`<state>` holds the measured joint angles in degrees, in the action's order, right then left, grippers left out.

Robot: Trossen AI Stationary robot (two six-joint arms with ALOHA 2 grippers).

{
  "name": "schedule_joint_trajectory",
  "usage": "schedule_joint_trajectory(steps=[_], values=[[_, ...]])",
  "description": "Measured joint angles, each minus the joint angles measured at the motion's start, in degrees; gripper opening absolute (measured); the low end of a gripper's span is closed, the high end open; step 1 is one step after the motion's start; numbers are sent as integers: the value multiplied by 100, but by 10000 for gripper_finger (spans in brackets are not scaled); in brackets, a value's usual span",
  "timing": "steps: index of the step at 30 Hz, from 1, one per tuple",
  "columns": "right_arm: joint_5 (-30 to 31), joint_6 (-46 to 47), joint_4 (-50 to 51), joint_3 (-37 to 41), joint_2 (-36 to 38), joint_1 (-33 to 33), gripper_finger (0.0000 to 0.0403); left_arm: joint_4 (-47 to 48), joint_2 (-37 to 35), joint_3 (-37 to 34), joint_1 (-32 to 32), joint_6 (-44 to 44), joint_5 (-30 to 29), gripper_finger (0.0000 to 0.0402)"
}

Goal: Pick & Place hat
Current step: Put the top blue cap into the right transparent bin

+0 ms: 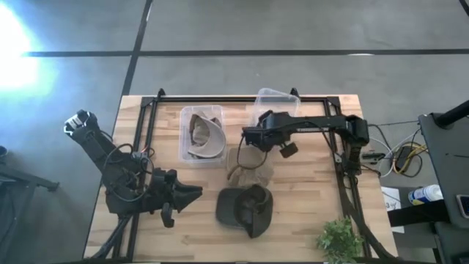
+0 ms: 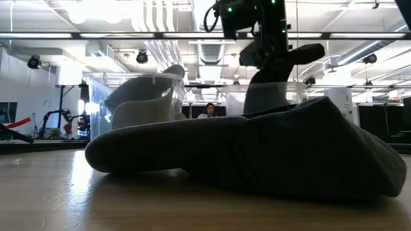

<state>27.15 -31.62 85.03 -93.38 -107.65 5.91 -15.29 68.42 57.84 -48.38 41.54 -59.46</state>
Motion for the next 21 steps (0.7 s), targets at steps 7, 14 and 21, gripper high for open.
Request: schedule_joint_trajectory(steps=[7,14,21], values=[[-180,234,-174,-298,-90,-26,20,92,0,-2,2,2,-2,73],[-220,631,-327,-302,122,-26,86,131,0,-2,53,-29,-2,73],[-186,920,-301,-298,566,-33,178,130,-9,-2,141,-38,-2,73]])
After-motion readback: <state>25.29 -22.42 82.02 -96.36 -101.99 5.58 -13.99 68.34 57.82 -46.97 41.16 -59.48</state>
